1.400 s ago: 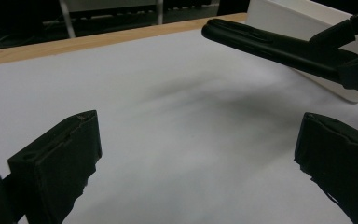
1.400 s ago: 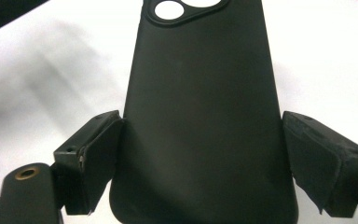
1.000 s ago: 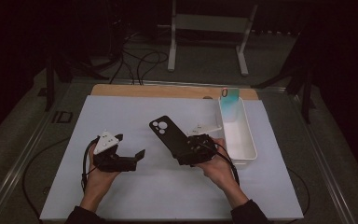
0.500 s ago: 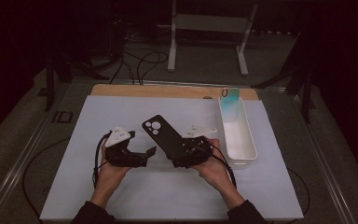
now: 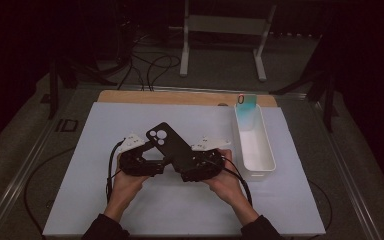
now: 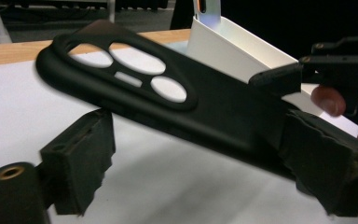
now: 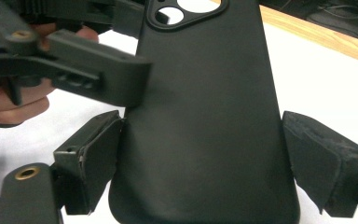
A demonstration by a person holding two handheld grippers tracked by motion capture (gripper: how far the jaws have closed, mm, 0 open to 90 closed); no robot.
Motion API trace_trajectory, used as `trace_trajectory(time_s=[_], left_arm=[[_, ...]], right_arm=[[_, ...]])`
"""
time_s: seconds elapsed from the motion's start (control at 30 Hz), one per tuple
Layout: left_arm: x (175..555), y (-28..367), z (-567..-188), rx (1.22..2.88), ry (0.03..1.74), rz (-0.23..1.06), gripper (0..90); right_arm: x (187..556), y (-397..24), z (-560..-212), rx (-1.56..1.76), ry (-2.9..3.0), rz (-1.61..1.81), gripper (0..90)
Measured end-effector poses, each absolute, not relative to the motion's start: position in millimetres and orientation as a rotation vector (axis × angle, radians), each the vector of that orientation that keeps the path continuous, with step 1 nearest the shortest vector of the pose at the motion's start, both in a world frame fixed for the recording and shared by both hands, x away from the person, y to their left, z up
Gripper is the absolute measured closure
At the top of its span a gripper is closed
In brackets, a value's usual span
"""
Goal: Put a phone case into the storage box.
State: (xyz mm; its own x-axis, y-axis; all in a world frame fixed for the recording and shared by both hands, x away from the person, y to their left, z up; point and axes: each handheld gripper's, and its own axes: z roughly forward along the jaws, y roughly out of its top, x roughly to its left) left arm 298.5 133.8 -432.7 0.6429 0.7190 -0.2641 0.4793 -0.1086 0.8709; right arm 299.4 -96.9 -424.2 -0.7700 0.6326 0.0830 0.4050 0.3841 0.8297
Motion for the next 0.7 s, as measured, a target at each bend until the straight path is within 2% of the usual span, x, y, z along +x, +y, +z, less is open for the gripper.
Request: trace_trajectory(time_s=[0.17,0.4,0.7], left_arm=[[299.2,129.7,-431.8,1.742,0.969,0.225,22.7],[295.8,125.0,-430.6,1.725,0.894,0.172,54.8],[292.1,119.6,-431.9,1.730,0.836,0.182,76.3]], right_arm=[[296.9,-91.9,-424.5,0.898,2.390,1.347,14.7],[294.6,-87.0,-427.1,0.907,2.353,1.340,14.7],[293.0,-79.4,-428.1,0.902,2.338,1.364,14.5]])
